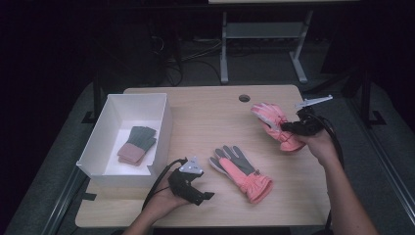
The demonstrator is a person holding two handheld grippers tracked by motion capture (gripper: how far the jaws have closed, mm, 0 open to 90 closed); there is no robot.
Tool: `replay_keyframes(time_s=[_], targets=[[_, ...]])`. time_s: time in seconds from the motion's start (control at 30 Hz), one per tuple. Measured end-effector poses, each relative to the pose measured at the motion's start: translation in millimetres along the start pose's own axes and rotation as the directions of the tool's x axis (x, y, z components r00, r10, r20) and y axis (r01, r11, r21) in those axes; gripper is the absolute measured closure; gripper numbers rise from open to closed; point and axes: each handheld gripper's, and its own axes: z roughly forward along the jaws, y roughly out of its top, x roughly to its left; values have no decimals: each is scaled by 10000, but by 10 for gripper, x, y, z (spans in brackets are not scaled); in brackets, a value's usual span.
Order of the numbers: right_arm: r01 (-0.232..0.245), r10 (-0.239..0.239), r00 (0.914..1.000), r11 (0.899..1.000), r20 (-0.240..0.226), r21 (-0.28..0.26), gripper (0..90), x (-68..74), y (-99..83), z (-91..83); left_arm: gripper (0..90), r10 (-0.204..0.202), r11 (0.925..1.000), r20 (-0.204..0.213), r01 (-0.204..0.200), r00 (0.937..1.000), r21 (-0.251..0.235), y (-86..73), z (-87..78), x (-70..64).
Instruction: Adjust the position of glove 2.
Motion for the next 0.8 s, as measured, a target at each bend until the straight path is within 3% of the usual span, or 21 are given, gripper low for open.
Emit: replay_keyframes(time_s=[0.23, 0.43, 0.8], targets=[[119, -124, 9996, 9997, -250, -213, 886, 186, -77, -147, 150, 20, 10000, -37, -20, 10000, -30, 0, 3, 5], [-82, 53, 9983, 9988, -589, -493, 887, 414, -158, -258, 150, 105, 9999, -54, -105, 9999, 51, 0, -5, -2], [50, -80, 9931, 9997, -1170, -256, 886, 907, -247, -366, 150, 156, 9999, -105, -156, 9998, -6, 9, 3, -25]])
